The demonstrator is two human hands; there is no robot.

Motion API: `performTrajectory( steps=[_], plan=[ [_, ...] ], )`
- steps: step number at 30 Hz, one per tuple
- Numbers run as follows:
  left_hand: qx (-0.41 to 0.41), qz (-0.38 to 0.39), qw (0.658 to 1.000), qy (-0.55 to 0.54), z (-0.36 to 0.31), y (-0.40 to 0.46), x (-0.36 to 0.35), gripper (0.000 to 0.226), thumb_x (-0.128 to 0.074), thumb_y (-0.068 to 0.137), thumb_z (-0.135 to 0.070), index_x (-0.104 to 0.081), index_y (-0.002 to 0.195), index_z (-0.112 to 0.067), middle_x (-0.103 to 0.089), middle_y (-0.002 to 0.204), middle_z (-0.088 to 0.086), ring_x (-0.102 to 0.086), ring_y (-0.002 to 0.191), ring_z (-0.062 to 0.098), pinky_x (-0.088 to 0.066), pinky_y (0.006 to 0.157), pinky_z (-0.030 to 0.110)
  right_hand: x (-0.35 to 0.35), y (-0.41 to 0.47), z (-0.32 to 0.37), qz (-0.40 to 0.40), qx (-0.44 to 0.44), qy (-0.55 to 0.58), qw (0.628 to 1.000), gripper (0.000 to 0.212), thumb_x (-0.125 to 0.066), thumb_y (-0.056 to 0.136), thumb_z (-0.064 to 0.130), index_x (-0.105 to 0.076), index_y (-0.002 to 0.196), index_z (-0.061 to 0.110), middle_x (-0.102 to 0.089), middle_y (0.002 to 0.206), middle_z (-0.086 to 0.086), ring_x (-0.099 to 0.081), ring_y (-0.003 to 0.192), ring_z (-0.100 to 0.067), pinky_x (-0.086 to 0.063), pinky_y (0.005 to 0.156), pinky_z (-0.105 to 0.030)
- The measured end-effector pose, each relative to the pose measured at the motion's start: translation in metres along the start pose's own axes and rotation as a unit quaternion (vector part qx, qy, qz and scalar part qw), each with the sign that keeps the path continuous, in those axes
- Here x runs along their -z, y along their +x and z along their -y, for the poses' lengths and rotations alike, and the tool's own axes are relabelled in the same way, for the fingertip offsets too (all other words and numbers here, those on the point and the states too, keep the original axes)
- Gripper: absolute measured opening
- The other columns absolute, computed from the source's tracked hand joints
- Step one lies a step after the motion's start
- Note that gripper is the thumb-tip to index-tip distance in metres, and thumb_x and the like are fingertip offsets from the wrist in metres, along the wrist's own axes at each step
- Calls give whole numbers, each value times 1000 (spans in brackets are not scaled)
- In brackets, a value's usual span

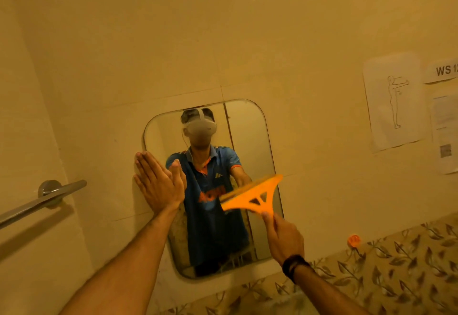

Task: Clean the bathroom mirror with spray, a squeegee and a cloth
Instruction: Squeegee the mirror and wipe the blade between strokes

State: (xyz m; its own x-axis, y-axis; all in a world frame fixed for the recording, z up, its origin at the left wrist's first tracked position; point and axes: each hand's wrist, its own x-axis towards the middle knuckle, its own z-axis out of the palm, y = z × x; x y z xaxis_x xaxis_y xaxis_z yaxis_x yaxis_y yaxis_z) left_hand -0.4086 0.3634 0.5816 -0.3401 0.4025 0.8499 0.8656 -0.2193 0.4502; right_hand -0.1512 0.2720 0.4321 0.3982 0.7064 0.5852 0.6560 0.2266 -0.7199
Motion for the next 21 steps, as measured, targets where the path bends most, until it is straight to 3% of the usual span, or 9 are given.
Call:
performTrajectory(
  steps=[4, 7, 11, 13, 17, 21],
  plan=[
    [-12, 3, 1000, 16, 9, -11, -3, 83, -16, 100, -65, 2, 161, -12, -1, 170, 10, -3, 158, 25, -5, 127, 49, 21, 54, 52, -79, 24, 52, 995, 51, -27, 97, 65, -57, 79, 29, -51, 57, 12, -47, 49, -6, -28, 45, -24],
    [-30, 6, 999, 33, 18, -22, -4, 81, -20, 101, -61, -1, 161, -11, -4, 170, 11, -5, 158, 25, -7, 126, 49, 29, 84, 67, -66, 25, 37, 997, 54, -25, 97, 66, -64, 93, 28, -57, 68, 9, -52, 60, -14, -30, 50, -25],
    [-49, 13, 998, 44, 30, -33, -6, 80, -19, 101, -60, -2, 161, -9, -7, 170, 13, -8, 157, 26, -9, 126, 48, 8, 67, 33, -53, 17, 53, 997, 59, -22, 96, 69, -65, 98, 29, -53, 65, 15, -51, 58, -2, -31, 49, -22],
    [-52, 15, 998, 40, 33, -39, -8, 81, -15, 101, -62, -1, 161, -9, -6, 170, 13, -7, 158, 25, -9, 126, 48, -9, 43, 6, -40, 4, 60, 997, 63, -19, 93, 74, -65, 99, 30, -54, 62, 12, -53, 56, -7, -35, 48, -23],
    [-55, 12, 998, 40, 39, -50, -11, 79, -16, 102, -61, 1, 161, -11, -5, 170, 11, -6, 158, 24, -9, 127, 47, -42, -16, -44, 0, -44, 80, 996, 59, -19, 89, 79, -56, 74, 35, -50, 53, 8, -47, 47, -8, -33, 43, -25],
    [-61, 17, 997, 48, 49, -59, -13, 78, -15, 102, -61, 3, 161, -13, -4, 170, 10, -4, 158, 22, -7, 127, 45, -60, -66, -74, 26, -65, 61, 996, 52, -20, 91, 74, -53, 75, 36, -51, 56, 8, -51, 52, -10, -32, 46, -25]
  ],
)
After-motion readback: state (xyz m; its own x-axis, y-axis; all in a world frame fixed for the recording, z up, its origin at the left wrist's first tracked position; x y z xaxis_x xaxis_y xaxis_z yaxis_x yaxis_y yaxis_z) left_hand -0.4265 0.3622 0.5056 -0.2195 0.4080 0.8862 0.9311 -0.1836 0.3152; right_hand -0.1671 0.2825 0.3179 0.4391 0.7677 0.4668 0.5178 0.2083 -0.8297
